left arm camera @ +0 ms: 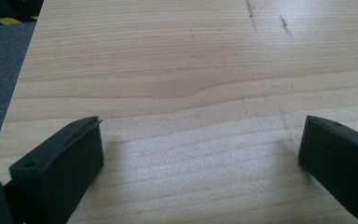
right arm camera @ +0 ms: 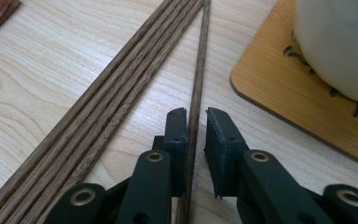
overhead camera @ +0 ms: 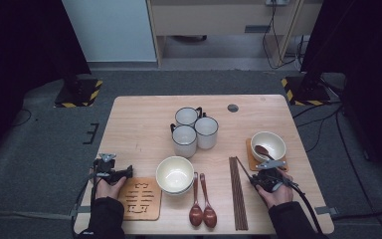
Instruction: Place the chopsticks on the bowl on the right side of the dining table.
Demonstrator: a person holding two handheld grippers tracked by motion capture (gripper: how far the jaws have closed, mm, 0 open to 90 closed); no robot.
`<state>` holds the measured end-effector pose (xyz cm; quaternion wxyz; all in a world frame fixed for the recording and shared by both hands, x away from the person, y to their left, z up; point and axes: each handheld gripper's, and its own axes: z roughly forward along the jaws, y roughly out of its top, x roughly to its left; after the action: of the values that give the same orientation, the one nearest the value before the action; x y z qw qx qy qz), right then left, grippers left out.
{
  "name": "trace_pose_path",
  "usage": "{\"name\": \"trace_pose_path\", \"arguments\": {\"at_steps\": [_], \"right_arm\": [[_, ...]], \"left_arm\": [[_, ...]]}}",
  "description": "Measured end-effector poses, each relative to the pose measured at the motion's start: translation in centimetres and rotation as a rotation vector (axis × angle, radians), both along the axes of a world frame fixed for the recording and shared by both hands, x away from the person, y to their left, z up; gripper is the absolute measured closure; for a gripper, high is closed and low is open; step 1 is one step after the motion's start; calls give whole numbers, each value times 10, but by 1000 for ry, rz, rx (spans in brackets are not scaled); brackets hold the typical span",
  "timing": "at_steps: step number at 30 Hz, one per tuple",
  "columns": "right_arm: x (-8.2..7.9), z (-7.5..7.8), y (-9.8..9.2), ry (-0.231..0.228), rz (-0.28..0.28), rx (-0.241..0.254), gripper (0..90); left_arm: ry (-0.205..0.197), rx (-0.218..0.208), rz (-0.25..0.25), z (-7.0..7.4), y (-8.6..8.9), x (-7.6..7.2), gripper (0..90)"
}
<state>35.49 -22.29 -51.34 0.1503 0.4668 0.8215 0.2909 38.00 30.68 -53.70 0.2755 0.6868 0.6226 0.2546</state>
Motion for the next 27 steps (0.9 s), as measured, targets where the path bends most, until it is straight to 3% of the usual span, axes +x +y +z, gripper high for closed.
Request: {"name": "trace_pose_path", "arguments": {"at_steps": [11, 17, 19, 27], "right_arm": [[-15, 4, -11, -51, -22, 74, 584], [-26, 2, -18, -70, -54, 71, 611], [-28, 1, -18, -50, -71, 67, 618], [-30, -4, -13, -28, -53, 34, 671]], "left_arm": [[0, 0, 0, 0, 0, 0, 0], [0, 0, 0, 0, 0, 0, 0], [0, 0, 0, 0, 0, 0, 0], [0, 0, 0, 0, 0, 0, 0]]}}
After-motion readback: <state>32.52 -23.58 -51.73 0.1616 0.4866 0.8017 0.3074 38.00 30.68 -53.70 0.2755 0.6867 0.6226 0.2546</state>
